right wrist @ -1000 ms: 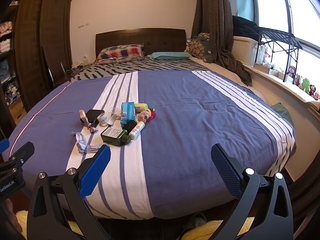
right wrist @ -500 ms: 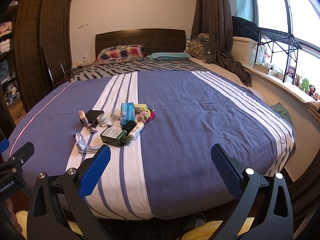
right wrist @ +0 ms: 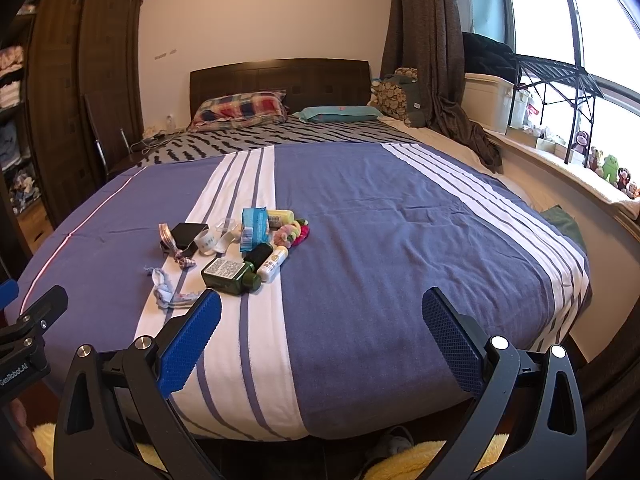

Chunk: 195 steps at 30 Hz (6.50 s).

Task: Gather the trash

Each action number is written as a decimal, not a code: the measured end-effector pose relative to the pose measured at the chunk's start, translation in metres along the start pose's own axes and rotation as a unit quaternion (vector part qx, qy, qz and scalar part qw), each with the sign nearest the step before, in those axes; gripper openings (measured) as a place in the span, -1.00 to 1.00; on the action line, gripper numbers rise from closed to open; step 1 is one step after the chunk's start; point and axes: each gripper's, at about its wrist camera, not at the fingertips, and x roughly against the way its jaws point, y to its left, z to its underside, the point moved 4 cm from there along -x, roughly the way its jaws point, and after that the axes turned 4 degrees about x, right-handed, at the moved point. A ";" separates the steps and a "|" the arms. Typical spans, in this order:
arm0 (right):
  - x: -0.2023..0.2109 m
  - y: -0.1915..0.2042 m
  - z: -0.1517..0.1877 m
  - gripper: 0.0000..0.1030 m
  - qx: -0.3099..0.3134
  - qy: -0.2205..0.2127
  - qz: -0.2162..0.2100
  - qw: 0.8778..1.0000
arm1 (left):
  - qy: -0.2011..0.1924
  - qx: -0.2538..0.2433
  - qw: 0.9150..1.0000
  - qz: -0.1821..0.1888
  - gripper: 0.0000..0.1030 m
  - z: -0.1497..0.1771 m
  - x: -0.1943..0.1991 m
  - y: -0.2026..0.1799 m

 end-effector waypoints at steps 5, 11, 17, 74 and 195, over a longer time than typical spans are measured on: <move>0.000 0.000 0.000 0.95 0.000 0.001 0.000 1.000 | 0.000 0.000 1.000 0.000 0.84 0.000 0.000 0.000; 0.000 0.000 0.000 0.95 -0.001 0.001 0.000 1.000 | -0.001 0.001 1.000 0.000 0.84 0.001 0.000 0.000; -0.002 0.000 0.000 0.95 -0.002 0.002 0.000 1.000 | 0.001 -0.001 1.000 0.000 0.84 -0.001 0.000 -0.001; -0.169 0.061 0.016 0.83 0.023 0.104 -0.123 0.987 | 0.136 -0.018 0.988 0.072 -0.52 0.027 -0.203 -0.003; -0.068 -0.016 0.120 0.70 0.014 0.132 -0.082 0.988 | 0.203 -0.061 0.969 0.124 0.38 0.159 -0.066 -0.032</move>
